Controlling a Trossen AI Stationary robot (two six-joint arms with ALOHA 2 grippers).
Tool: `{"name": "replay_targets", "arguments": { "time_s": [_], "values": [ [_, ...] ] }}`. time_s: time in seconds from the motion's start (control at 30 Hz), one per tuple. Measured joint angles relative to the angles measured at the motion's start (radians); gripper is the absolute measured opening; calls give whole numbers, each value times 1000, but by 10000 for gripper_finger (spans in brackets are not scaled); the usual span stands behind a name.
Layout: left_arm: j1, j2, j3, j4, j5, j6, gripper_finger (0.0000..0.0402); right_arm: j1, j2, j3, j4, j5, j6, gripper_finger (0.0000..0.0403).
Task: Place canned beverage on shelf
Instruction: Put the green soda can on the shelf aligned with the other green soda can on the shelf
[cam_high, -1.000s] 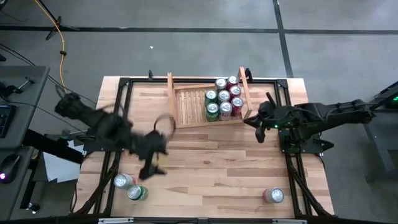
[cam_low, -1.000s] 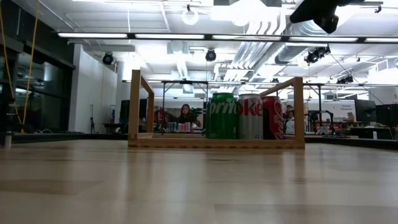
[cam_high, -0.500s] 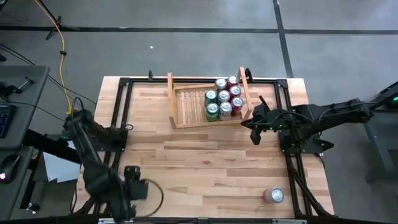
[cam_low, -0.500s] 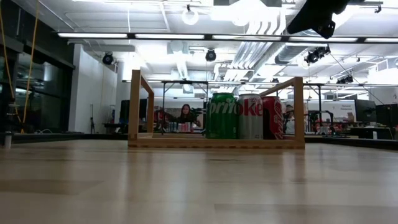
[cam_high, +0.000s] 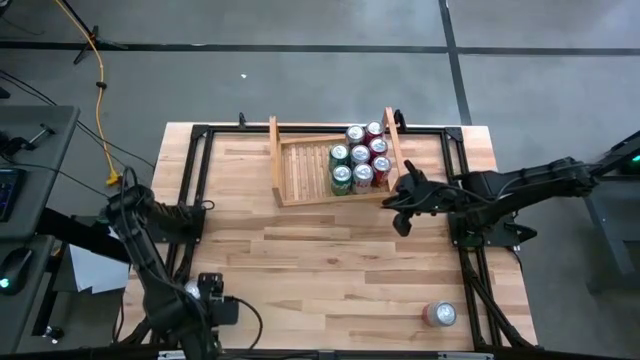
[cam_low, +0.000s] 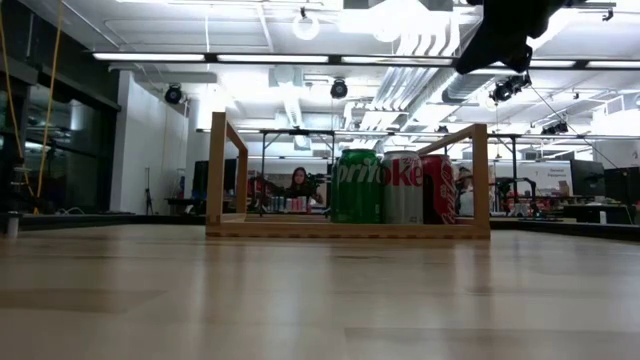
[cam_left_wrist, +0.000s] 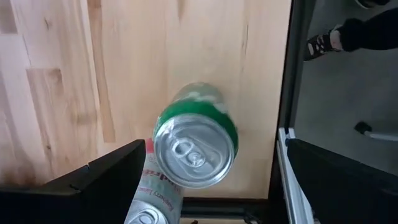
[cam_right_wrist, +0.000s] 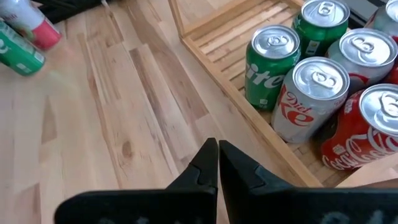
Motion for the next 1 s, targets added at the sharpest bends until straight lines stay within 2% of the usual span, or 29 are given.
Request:
{"name": "replay_targets", "arguments": {
  "time_s": [0.13, 0.3, 1.0],
  "values": [
    [-4, -68, -108, 57, 13, -33, 383, 0, 15, 0, 1, -2, 18, 0],
    [1, -131, -177, 128, -19, -31, 383, 0, 15, 0, -3, -3, 25, 0],
    [1, -115, -391, 351, 35, -102, 383, 0, 15, 0, -16, -3, 22, 0]
  ]
}}
